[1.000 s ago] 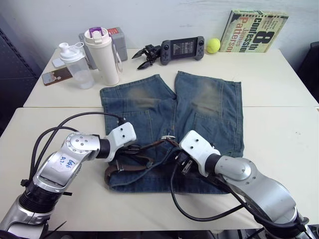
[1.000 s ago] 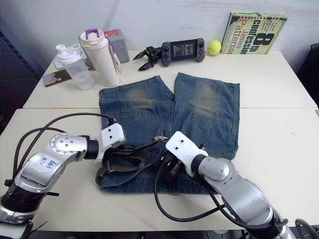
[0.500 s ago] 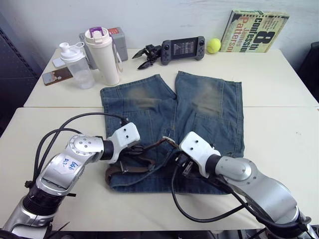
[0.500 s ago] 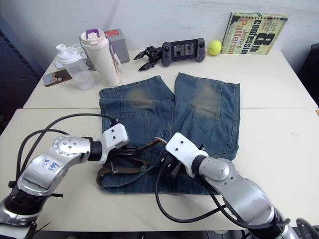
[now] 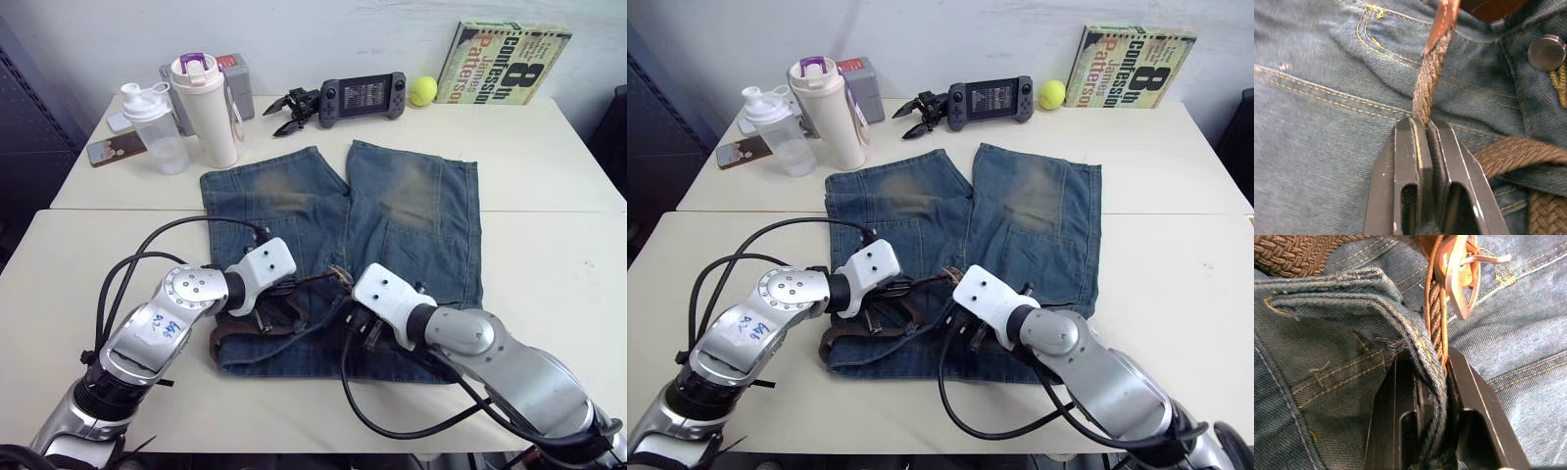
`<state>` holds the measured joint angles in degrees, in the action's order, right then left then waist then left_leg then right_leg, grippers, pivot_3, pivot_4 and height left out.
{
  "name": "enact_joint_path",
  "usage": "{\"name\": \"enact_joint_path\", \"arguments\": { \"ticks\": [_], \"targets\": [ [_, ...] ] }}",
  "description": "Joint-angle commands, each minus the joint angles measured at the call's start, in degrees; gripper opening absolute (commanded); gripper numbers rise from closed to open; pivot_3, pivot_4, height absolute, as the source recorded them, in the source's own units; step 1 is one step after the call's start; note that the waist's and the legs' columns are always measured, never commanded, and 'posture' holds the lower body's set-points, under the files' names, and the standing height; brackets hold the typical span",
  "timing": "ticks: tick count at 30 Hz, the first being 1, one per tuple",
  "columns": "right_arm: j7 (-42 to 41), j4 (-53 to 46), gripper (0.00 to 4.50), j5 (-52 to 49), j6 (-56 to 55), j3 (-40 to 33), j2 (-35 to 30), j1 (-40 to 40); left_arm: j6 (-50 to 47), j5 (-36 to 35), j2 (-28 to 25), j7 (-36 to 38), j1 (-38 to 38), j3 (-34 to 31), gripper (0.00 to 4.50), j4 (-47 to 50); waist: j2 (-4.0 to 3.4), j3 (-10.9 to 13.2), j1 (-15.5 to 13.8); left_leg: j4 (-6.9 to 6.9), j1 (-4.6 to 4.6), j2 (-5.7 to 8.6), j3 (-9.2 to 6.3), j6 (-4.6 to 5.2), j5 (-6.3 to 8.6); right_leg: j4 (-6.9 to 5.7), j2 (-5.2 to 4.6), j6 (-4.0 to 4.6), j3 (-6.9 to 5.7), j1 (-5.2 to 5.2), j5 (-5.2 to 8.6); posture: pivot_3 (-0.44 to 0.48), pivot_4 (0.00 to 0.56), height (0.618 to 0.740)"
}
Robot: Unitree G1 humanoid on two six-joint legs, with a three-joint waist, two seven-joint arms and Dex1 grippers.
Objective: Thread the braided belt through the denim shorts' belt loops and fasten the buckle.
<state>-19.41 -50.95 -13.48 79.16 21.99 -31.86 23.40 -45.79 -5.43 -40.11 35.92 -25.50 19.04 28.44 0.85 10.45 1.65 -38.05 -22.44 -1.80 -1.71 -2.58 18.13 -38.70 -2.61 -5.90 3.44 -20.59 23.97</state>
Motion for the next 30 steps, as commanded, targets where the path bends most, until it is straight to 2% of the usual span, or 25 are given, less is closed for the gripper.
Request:
{"name": "enact_joint_path", "arguments": {
  "ticks": [1, 7, 12, 19, 21, 30],
  "targets": [
    [-0.31, -1.56, 0.01, -2.32, 2.62, -2.73, 3.08, 0.26, 4.12, 4.04, -0.82, -1.1, 1.07, 1.5, 0.0, 2.62, 0.0, 0.0, 0.0, 0.0, 0.0, -0.02, 0.0, 0.0, 0.0, 0.01, 0.0, 0.0, 0.0, 0.0, 0.0, 0.0, 0.15, 0.739],
    [0.54, -0.65, 0.01, -2.19, 5.11, -4.28, 4.27, 0.84, -1.41, 5.68, 2.1, -5.19, 4.32, -0.74, 0.0, 5.36, 0.0, 0.0, 0.0, 0.02, 0.0, -0.01, 0.0, 0.0, 0.0, 0.0, -0.01, 0.0, 0.0, -0.01, 0.0, 0.0, 0.15, 0.739],
    [1.25, -0.12, 0.01, -2.4, 5.69, -5.83, 6.62, 0.45, -4.13, 6.0, 2.57, -6.17, 5.58, -1.32, 0.0, 6.57, 0.0, 0.0, 0.0, 0.02, 0.0, 0.01, 0.0, 0.0, 0.0, -0.01, 0.0, 0.0, 0.0, -0.01, 0.0, 0.0, 0.15, 0.739],
    [1.72, -0.09, 0.01, -2.8, 5.46, -5.91, 7.87, 1.94, -9.47, 2.78, 6.99, -6.78, 6.5, -3.55, 0.0, 5.8, 0.0, 0.0, 0.01, 0.03, 0.01, 0.0, 0.0, 0.0, 0.0, -0.04, 0.01, 0.0, -0.01, -0.01, 0.0, 0.0, 0.15, 0.739],
    [1.85, -0.27, 0.01, -2.77, 5.51, -5.68, 7.8, 2.21, -13.88, 0.83, 9.65, -7.13, 6.17, -4.53, 0.0, 5.78, 0.0, 0.0, -0.01, 0.02, 0.01, 0.01, 0.0, 0.0, 0.0, -0.04, 0.01, 0.0, -0.01, -0.01, 0.0, 0.0, 0.15, 0.739],
    [3.91, -0.36, 0.01, -1.25, 3.29, 1.16, 3.86, 4.85, -17.51, -0.83, 9.84, -5.92, 4.03, -2.34, 0.0, 6.44, 0.02, -0.02, 0.01, 0.01, 0.02, 0.02, -0.02, 0.0, 0.0, -0.04, -0.01, 0.0, -0.01, 0.01, 0.0, 0.0, 0.15, 0.739]
  ]
}}
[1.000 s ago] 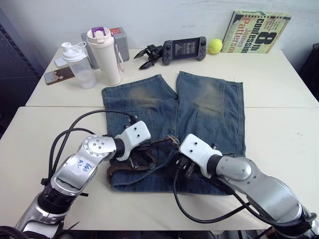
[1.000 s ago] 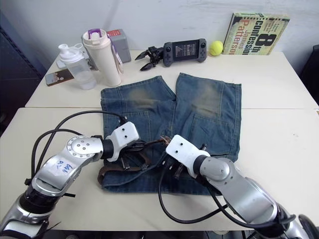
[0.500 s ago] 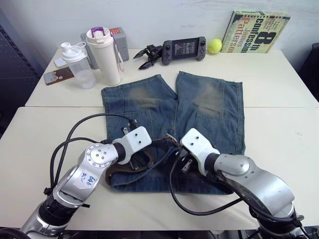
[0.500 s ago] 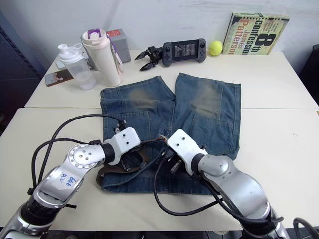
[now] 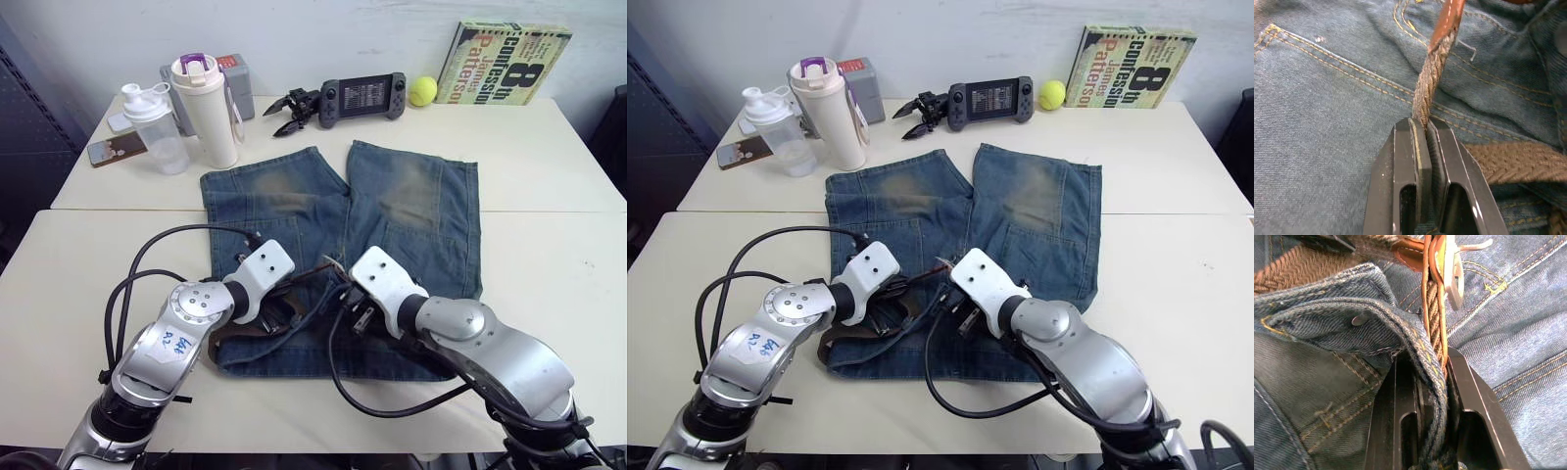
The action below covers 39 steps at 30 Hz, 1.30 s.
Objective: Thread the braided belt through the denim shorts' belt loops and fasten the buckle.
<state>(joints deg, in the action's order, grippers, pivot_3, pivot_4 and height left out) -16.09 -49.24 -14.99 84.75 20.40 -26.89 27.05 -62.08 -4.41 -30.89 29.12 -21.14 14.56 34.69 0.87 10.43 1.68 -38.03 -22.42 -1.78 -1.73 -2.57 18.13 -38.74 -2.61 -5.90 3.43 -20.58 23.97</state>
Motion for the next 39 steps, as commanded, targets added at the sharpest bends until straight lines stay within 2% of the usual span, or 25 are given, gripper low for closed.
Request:
{"name": "enact_joint_path", "arguments": {
  "ticks": [1, 6, 14, 19, 24, 26, 28, 33, 39],
  "targets": [
    [0.7, -2.17, 0.01, 0.33, -2.48, 3.63, -1.6, 1.24, -1.4, -1.91, 0.97, 0.77, -0.85, 2.13, 0.0, 0.01, 0.0, 0.0, -0.07, 0.0, 0.0, 0.01, 0.0, 0.0, 0.0, 0.01, -0.01, 0.0, 0.0, 0.0, 0.0, 0.0, 0.15, 0.739],
    [0.42, -0.83, 0.01, 1.34, -5.1, 11.41, -5.13, 2.02, 0.76, -2.54, 5.52, 0.38, -4.28, 3.6, 0.0, -1.51, 0.0, 0.0, -0.19, -0.03, -0.01, 0.07, -0.02, 0.0, 0.0, 0.06, -0.01, 0.0, -0.01, 0.04, 0.0, 0.0, 0.15, 0.739],
    [-3.9, 3.36, 0.01, 1.37, -9.82, 15.19, -6.55, 5.25, 10.84, -2.3, 9.76, 0.86, -4.79, 4.19, 0.0, -4.62, 0.02, -0.01, -0.27, -0.09, 0.0, 0.06, -0.04, 0.02, -0.01, 0.07, -0.03, 0.0, -0.03, 0.08, 0.0, 0.0, 0.15, 0.739],
    [-5.02, 5.43, 0.01, 0.01, -10.82, 10.32, -2.83, 4.04, 22.31, -1.74, 10.06, 1.33, -1.61, 2.48, 0.0, -6.36, 0.01, -0.01, -0.02, -0.05, -0.02, 0.01, -0.03, 0.02, -0.01, 0.11, -0.05, 0.0, -0.02, 0.06, 0.0, 0.0, 0.15, 0.739],
    [-5.92, 5.53, 0.01, 0.73, -11.7, 5.6, -4.15, 1.96, 30.65, -1.52, 3.66, 5.55, 5.75, -0.9, 0.0, -7.58, 0.01, -0.01, 0.12, 0.05, 0.0, -0.14, 0.04, 0.0, 0.0, 0.14, -0.04, 0.0, -0.04, -0.03, 0.0, 0.0, 0.15, 0.739],
    [-7.22, 4.88, 0.01, 0.44, -13.17, 3.94, -5.46, 0.93, 32.73, -1.68, 2.72, 6.27, 7.06, -2.08, 0.0, -8.31, 0.01, -0.01, 0.08, 0.05, 0.0, -0.14, 0.01, 0.0, -0.01, 0.15, -0.06, 0.0, -0.02, -0.04, 0.0, 0.0, 0.15, 0.739],
    [-8.75, 4.09, 0.01, -0.9, -13.95, 2.37, -5.66, -0.08, 33.08, -2.07, 3.26, 6.06, 6.94, -2.67, 0.0, -8.56, 0.01, -0.01, -0.02, 0.05, 0.0, -0.13, 0.01, -0.01, -0.01, 0.15, -0.07, 0.0, -0.03, -0.03, 0.0, 0.0, 0.15, 0.739],
    [-9.92, 3.91, 0.01, -5.25, -13.62, -5.7, 0.05, -3.25, 32.19, -3.64, 3.75, 7.45, 8.03, -2.88, 0.0, -7.07, 0.02, -0.01, 0.06, 0.06, -0.01, -0.07, -0.01, 0.01, 0.0, 0.17, -0.06, 0.0, -0.02, 0.0, 0.0, 0.0, 0.15, 0.739],
    [-12.0, 5.07, 0.01, -11.57, -15.44, -18.45, 5.13, -5.53, 29.2, -5.0, 1.01, 9.34, 9.41, -4.85, 0.0, -6.62, 0.01, -0.01, 0.06, 0.09, -0.01, -0.13, 0.02, 0.0, 0.0, 0.15, -0.03, 0.0, -0.03, -0.03, 0.0, 0.0, 0.15, 0.739]
  ]
}}
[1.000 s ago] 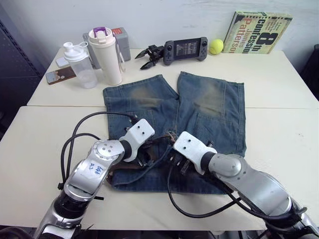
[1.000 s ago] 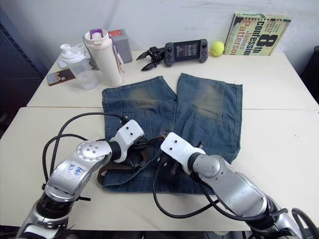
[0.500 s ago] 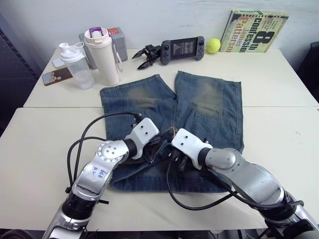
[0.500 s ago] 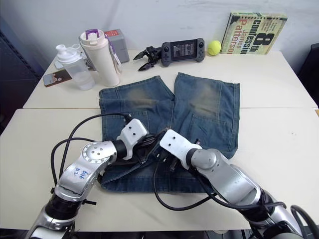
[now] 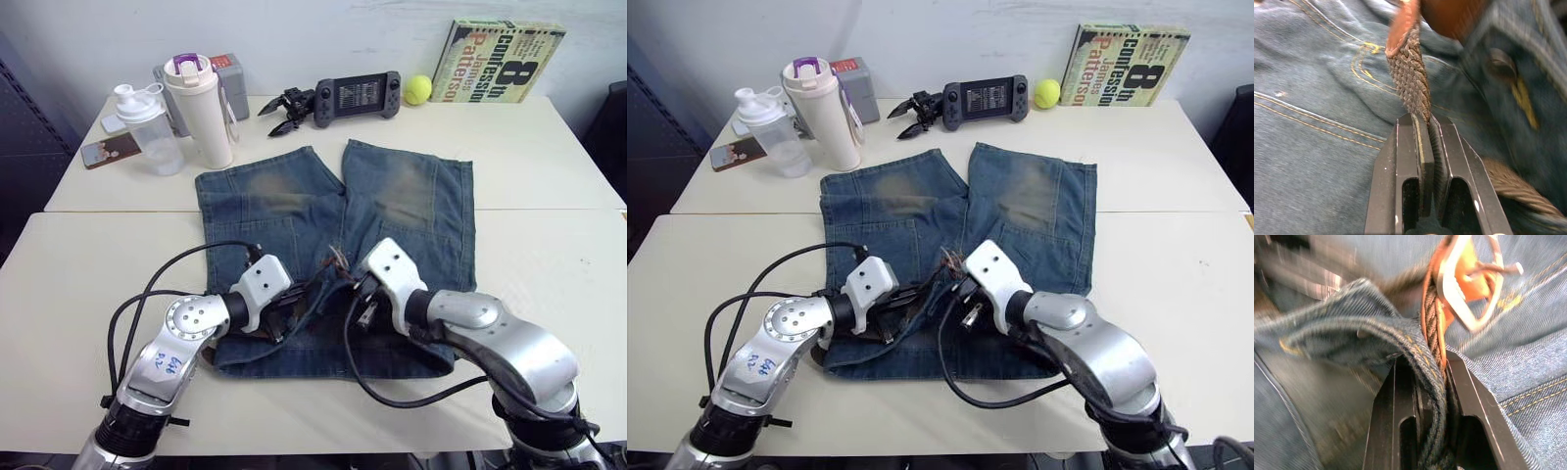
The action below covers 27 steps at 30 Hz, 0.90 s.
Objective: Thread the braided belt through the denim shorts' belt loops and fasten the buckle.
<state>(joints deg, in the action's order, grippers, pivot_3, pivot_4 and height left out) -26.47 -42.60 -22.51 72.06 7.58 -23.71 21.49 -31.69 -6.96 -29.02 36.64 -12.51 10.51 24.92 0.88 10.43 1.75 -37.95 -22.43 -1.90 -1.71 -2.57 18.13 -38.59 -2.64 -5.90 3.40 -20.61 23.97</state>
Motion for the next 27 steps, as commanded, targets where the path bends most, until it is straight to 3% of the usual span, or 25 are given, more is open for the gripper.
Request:
{"name": "enact_joint_path", "arguments": {
  "ticks": [1, 10, 18, 27],
  "targets": [
    [-1.89, -1.36, 0.01, -4.57, -2.76, -6.55, 1.77, -0.32, -3.03, -3.71, -1.18, 2.3, 0.32, -1.44, 0.0, 3.83, 0.0, 0.0, -0.02, 0.0, 0.0, 0.01, 0.0, 0.0, 0.0, 0.0, 0.0, 0.0, 0.0, 0.0, 0.0, 0.0, 0.15, 0.739],
    [-0.92, -1.17, 0.01, -6.28, -2.07, -6.91, 0.53, -1.94, -21.18, -12.99, -0.03, 0.17, -4.91, -5.58, 0.0, 9.55, 0.0, 0.0, -0.04, -0.02, -0.01, 0.1, -0.01, 0.01, 0.0, -0.01, 0.02, 0.0, 0.02, 0.02, 0.0, 0.0, 0.15, 0.739],
    [1.08, -0.62, 0.01, -5.35, -1.1, -5.3, -0.57, -0.96, -23.81, -10.89, -4.96, -0.52, -7.18, -3.03, 0.0, 10.66, 0.0, 0.0, 0.0, 0.0, -0.01, 0.07, -0.02, 0.0, 0.0, 0.03, 0.03, 0.0, 0.04, 0.01, 0.0, 0.0, 0.15, 0.739],
    [5.16, 1.38, 0.01, -2.2, -0.63, -1.37, -3.55, 1.23, -29.79, -19.24, -7.65, 0.96, -7.11, -11.57, 0.0, 14.56, 0.0, 0.0, -0.02, 0.0, 0.0, 0.08, -0.02, 0.0, 0.0, 0.02, 0.0, 0.0, 0.04, 0.02, 0.0, 0.0, 0.15, 0.739]
  ]
}}
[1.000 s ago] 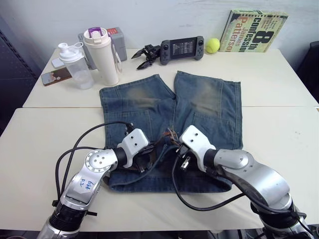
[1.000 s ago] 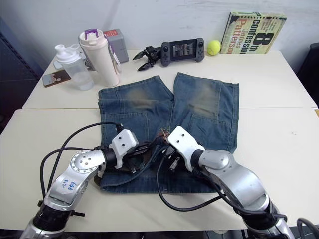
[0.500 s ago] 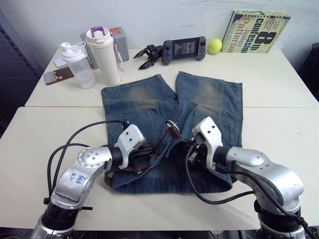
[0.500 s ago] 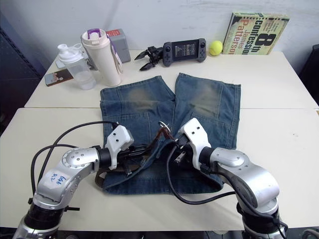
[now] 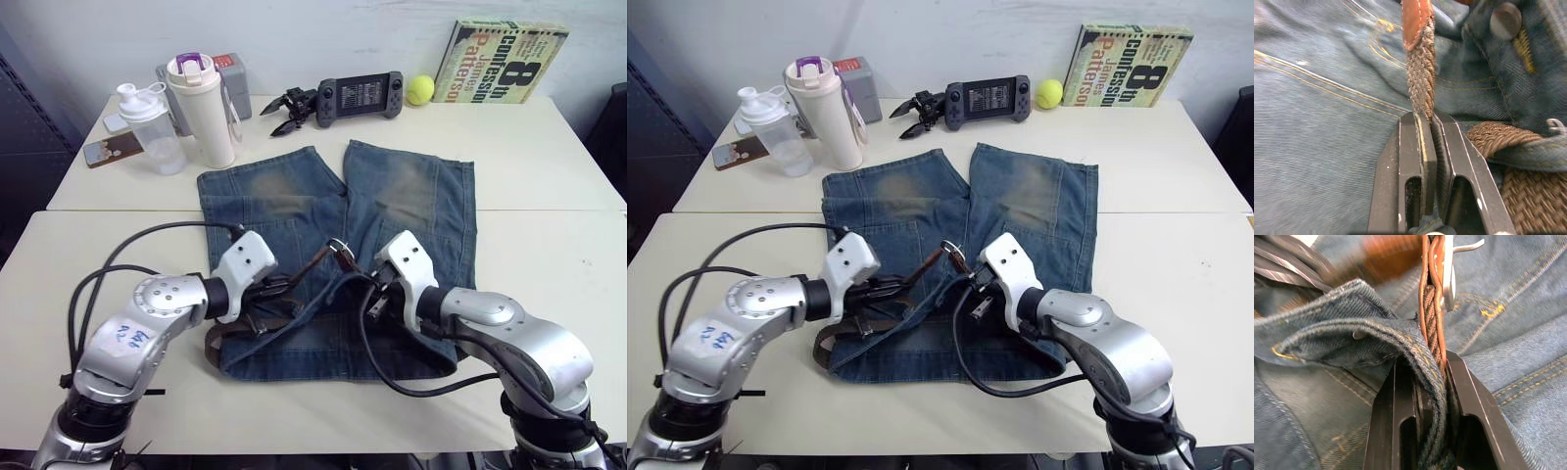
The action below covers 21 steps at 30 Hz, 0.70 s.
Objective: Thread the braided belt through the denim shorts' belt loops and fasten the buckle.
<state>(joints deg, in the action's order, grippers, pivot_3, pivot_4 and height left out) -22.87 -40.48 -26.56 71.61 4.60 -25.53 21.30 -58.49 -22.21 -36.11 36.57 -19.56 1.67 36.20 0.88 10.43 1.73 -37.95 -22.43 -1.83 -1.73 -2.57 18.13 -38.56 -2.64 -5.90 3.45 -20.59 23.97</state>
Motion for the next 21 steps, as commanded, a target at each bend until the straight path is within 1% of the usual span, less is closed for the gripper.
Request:
{"name": "enact_joint_path", "arguments": {
  "ticks": [1, 5, 7, 10, 12, 14, 18, 21],
  "targets": [
    [1.98, -0.61, 0.01, 2.36, -0.2, 2.81, -2.25, 1.84, -4.15, -4.73, -0.97, 0.96, -0.17, -3.23, 0.0, 3.2, 0.0, 0.0, 0.02, 0.0, 0.0, 0.0, 0.0, 0.0, 0.0, 0.01, 0.0, 0.0, 0.0, 0.0, 0.0, 0.0, 0.15, 0.739],
    [3.57, -0.46, 0.01, 4.12, -0.31, 6.79, -3.02, 3.39, -9.8, -7.81, -3.06, 1.33, -1.81, -2.9, 0.0, 2.27, 0.0, 0.0, 0.0, -0.01, -0.01, 0.0, -0.02, -0.01, 0.0, 0.03, 0.0, 0.0, 0.01, 0.0, 0.0, 0.0, 0.15, 0.739],
    [4.4, -0.63, 0.01, 4.79, -0.38, 8.01, -2.85, 3.9, -11.98, -8.72, -4.44, 1.53, -2.61, -1.59, 0.0, 2.11, 0.0, 0.0, 0.01, -0.01, -0.01, 0.01, -0.04, -0.01, 0.0, 0.02, 0.01, 0.0, 0.02, 0.01, 0.0, 0.0, 0.15, 0.739],
    [5.31, -1.79, 0.01, 5.93, -0.37, 10.06, -3.19, 4.52, -19.05, -9.23, -3.16, -1.73, -5.31, -0.96, 0.0, 0.33, 0.0, 0.0, -0.03, -0.01, -0.01, 0.03, -0.05, -0.01, 0.0, 0.01, 0.02, 0.0, 0.01, 0.01, 0.0, 0.0, 0.15, 0.739],
    [5.83, -2.64, 0.01, 6.76, -0.2, 11.59, -3.75, 5.14, -20.08, -8.27, -3.62, -2.87, -6.49, 0.2, 0.0, -0.69, 0.0, 0.0, 0.02, -0.02, -0.01, 0.04, -0.06, -0.01, 0.0, 0.01, 0.03, 0.0, 0.01, 0.01, 0.0, 0.0, 0.15, 0.739],
    [6.29, -3.09, 0.01, 7.14, 0.05, 12.36, -3.74, 5.47, -18.45, -6.89, -4.71, -3.47, -7.15, 1.76, 0.0, -1.34, 0.01, 0.0, 0.06, -0.02, -0.01, 0.02, -0.06, -0.01, 0.0, 0.01, 0.02, 0.0, 0.01, 0.0, 0.0, 0.0, 0.15, 0.739],
    [6.67, -3.81, 0.01, 7.82, 0.57, 13.81, -4.38, 5.87, -18.85, -6.31, -5.27, -5.12, -8.1, 3.32, 0.0, -1.56, 0.01, 0.0, 0.12, 0.01, -0.01, -0.02, -0.06, -0.02, -0.01, 0.02, 0.01, 0.0, 0.02, -0.02, 0.0, 0.0, 0.15, 0.739],
    [6.8, -4.15, 0.01, 7.77, 1.04, 14.03, -4.24, 6.09, -15.85, -4.78, -6.69, -5.38, -8.31, 5.21, 0.0, -0.87, 0.01, 0.0, 0.05, 0.01, -0.01, -0.02, -0.06, -0.03, -0.01, 0.02, -0.01, 0.0, 0.02, -0.02, 0.0, 0.0, 0.15, 0.739]
  ]
}}
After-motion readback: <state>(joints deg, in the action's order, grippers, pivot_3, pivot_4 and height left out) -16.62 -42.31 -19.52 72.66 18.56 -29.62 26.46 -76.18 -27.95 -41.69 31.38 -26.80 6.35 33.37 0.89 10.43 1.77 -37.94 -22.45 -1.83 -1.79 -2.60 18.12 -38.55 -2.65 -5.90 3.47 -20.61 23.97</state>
